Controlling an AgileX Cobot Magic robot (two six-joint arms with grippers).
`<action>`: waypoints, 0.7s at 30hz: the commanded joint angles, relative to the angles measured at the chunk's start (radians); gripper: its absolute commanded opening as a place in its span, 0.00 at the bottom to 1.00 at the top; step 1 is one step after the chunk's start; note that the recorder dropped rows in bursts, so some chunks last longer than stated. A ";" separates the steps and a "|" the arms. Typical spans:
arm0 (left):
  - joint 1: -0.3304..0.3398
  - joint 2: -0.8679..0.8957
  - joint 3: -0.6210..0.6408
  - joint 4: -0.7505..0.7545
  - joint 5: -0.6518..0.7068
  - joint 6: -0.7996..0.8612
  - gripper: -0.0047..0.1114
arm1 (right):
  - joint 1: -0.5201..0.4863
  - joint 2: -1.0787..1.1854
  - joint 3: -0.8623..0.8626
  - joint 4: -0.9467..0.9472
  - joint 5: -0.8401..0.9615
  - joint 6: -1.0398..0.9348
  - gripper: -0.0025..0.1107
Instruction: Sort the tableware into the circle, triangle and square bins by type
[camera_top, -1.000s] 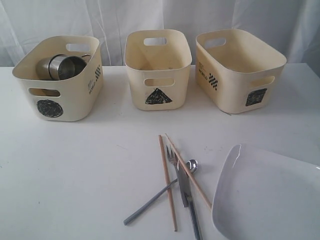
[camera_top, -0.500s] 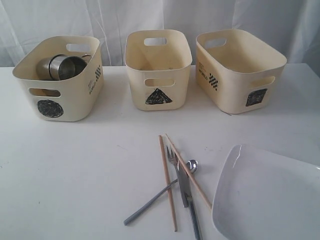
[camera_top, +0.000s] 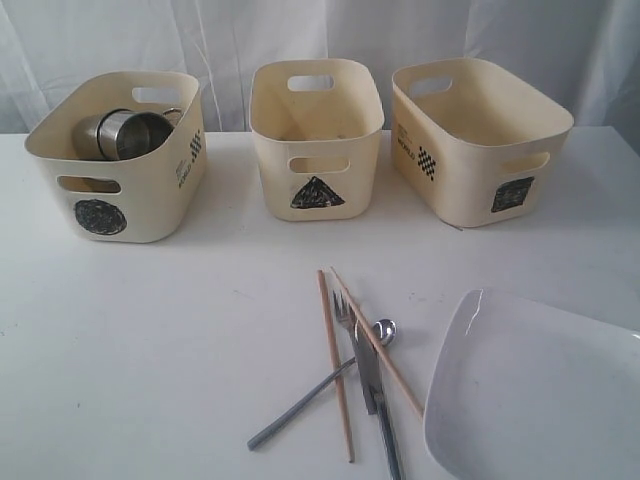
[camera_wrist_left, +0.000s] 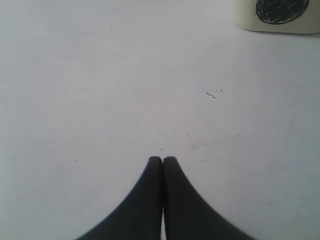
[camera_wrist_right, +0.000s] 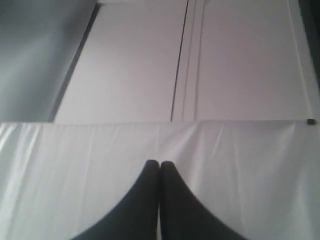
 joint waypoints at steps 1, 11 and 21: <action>-0.006 -0.005 0.004 -0.003 -0.002 -0.001 0.04 | -0.002 0.288 -0.108 -0.167 -0.169 0.484 0.02; -0.006 -0.005 0.004 -0.003 -0.002 -0.001 0.04 | -0.002 0.568 -0.132 -0.384 0.225 0.876 0.02; -0.005 -0.005 0.004 -0.001 -0.002 -0.001 0.04 | -0.002 0.447 -0.140 -0.579 1.389 0.672 0.02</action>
